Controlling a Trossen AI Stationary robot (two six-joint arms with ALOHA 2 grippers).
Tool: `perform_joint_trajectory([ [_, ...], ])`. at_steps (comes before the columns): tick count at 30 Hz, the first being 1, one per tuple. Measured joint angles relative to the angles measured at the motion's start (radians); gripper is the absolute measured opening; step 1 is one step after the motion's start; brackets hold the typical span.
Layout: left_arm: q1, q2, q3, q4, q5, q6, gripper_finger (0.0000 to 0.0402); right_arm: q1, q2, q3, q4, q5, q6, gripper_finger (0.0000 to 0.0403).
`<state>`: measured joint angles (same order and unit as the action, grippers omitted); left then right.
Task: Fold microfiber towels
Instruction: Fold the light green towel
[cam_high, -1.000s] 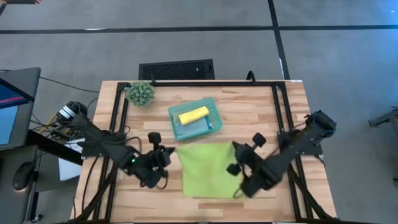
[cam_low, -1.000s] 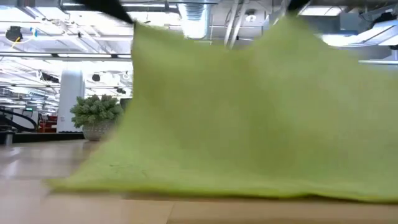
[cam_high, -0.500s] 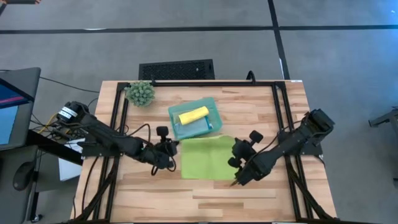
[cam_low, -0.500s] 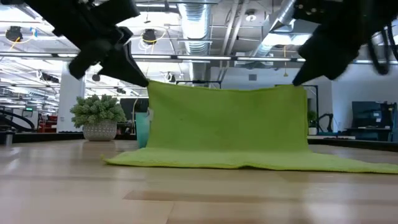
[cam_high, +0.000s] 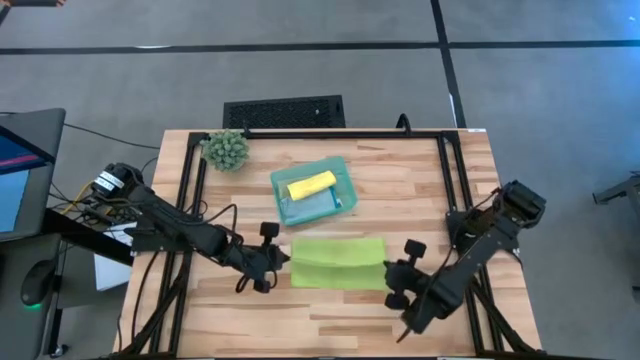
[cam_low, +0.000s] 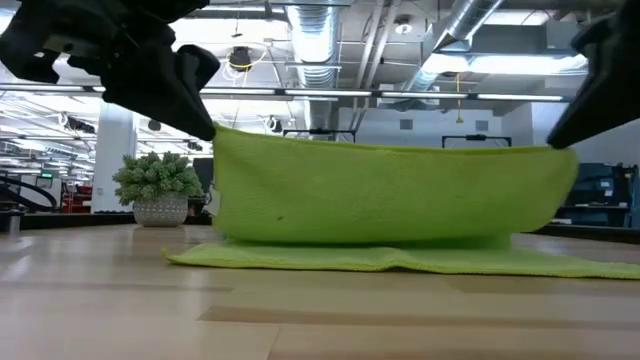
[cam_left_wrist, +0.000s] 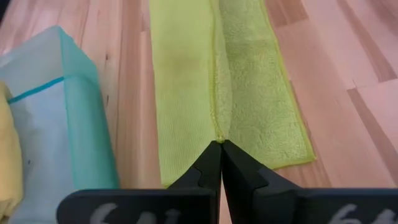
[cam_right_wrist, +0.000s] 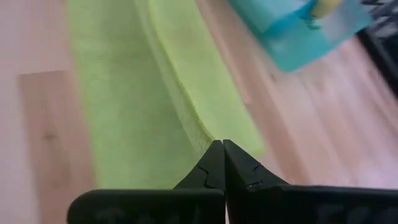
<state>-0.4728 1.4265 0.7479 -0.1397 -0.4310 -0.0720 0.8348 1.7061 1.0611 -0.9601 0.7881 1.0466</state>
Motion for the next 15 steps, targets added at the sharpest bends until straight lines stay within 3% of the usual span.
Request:
perform_joint_trajectory([
  [10,0.006,0.043,0.002,0.005,-0.036,-0.033,0.0000,0.013,0.001,0.000,0.143,-0.006,-0.085,0.0011],
  [12,0.006,0.056,-0.001,0.000,-0.120,-0.018,0.0000,0.002,0.001,0.000,0.126,0.002,-0.084,0.0011],
  [15,0.012,0.066,0.000,0.054,-0.384,-0.023,0.0000,-0.024,0.001,0.001,0.065,0.083,-0.012,0.0007],
])
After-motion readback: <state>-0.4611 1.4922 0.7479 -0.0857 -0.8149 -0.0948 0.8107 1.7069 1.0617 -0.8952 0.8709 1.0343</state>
